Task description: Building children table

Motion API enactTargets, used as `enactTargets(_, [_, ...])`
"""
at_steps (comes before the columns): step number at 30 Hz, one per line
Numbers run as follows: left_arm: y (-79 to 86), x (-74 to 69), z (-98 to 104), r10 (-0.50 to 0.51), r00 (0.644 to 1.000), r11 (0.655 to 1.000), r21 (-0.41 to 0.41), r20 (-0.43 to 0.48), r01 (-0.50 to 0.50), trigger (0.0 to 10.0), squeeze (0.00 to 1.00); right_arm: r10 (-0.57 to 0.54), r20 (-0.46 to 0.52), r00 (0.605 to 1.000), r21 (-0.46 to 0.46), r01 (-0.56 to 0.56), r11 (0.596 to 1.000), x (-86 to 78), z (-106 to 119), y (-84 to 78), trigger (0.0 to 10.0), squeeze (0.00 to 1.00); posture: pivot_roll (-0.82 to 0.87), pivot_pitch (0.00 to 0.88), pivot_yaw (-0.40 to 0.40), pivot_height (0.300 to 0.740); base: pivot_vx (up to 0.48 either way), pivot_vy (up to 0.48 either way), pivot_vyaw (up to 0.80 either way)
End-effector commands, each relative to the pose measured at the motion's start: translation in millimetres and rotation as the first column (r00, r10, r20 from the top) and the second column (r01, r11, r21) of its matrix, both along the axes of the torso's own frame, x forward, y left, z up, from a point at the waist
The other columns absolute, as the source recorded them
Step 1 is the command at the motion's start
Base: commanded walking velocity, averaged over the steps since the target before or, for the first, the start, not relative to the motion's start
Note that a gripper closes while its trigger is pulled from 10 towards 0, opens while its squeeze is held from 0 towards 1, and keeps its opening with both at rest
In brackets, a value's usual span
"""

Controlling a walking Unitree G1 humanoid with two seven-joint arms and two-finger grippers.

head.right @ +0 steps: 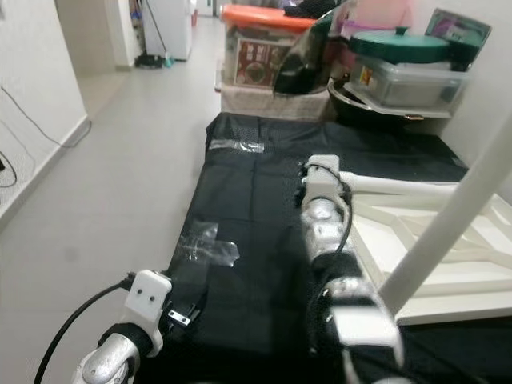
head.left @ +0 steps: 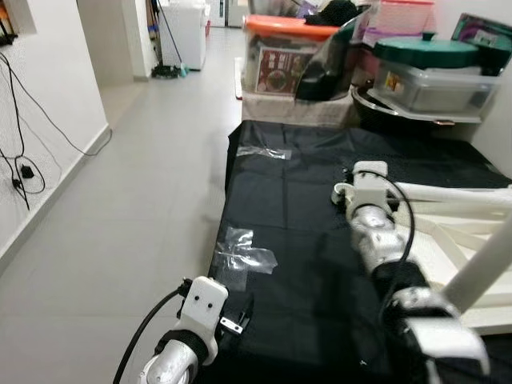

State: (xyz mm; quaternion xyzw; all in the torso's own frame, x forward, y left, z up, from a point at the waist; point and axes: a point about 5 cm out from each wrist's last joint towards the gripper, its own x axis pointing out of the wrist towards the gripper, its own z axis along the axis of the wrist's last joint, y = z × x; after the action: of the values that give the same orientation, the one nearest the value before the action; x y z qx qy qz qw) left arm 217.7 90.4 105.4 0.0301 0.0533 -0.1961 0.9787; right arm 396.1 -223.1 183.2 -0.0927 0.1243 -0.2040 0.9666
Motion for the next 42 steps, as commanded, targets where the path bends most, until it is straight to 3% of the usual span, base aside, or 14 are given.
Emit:
enactTargets(1, [-3.3,-2.3,1.1,-0.006,1.000,1.000,-0.010,-0.011,0.006,10.0,0.00,0.006,-0.061,0.998,0.007,-0.006,1.000,-1.0,-8.0,-3.9,10.0,0.00,0.10,0.058,-0.106,0.740,0.000,0.000,0.00])
enactTargets(5, [-4.3,-4.5,2.5,-0.007,1.000,1.000,-0.013,-0.013,0.007,10.0,0.00,0.024,-0.115,0.993,0.045,-0.019,0.999,-1.8,-11.9,-10.9,10.0,0.00,0.09,0.067,-0.108,0.740,0.000,0.000,0.00])
enactTargets(6, [-5.7,-6.9,3.8,-0.008,1.000,1.000,-0.018,-0.015,0.008,10.0,0.00,0.073,-0.197,0.978,0.079,-0.058,0.995,-4.5,-20.7,-15.5,10.0,0.00,0.09,0.079,-0.112,0.740,0.000,0.000,0.00])
enactTargets(13, [-9.4,-10.3,6.3,-0.013,1.000,1.000,-0.026,-0.018,0.012,10.0,0.00,0.147,-0.314,0.938,0.137,-0.108,0.985,-11.7,-39.6,-17.5,10.0,0.00,0.08,0.089,-0.119,0.740,0.000,0.000,0.00])
enactTargets(24, [-10.8,-13.1,8.0,-0.016,1.000,0.999,-0.030,-0.024,0.015,10.0,0.00,0.154,-0.372,0.915,0.138,-0.110,0.984,-17.0,-50.9,-20.3,10.0,0.00,0.09,0.088,-0.122,0.740,0.000,0.000,0.00])
enactTargets(29, [-11.4,-15.0,8.7,-0.018,0.999,0.999,-0.033,-0.029,0.017,10.0,0.00,0.252,-0.441,0.861,0.197,-0.181,0.964,-21.4,-58.0,-18.1,10.0,0.00,0.08,0.089,-0.125,0.740,0.000,0.000,0.00])
enactTargets(34, [-11.5,-15.9,9.2,-0.018,0.999,0.999,-0.034,-0.030,0.017,10.0,0.00,0.286,-0.462,0.840,0.212,-0.209,0.955,-22.3,-58.6,-17.7,10.0,0.00,0.08,0.089,-0.126,0.740,0.000,0.000,0.00])
enactTargets(35, [-11.6,-16.4,9.2,-0.018,0.999,0.999,-0.035,-0.032,0.017,10.0,0.00,0.307,-0.472,0.827,0.219,-0.227,0.949,-22.8,-58.6,-17.8,0.1,0.00,0.08,0.089,-0.126,0.740,0.000,0.000,0.00])
enactTargets(42, [-11.8,-16.9,9.5,-0.017,0.999,0.999,-0.035,-0.034,0.016,10.0,0.00,0.357,-0.481,0.801,0.224,-0.281,0.933,-21.6,-56.2,-15.5,0.0,0.00,0.08,0.097,-0.125,0.740,0.000,0.000,0.00])
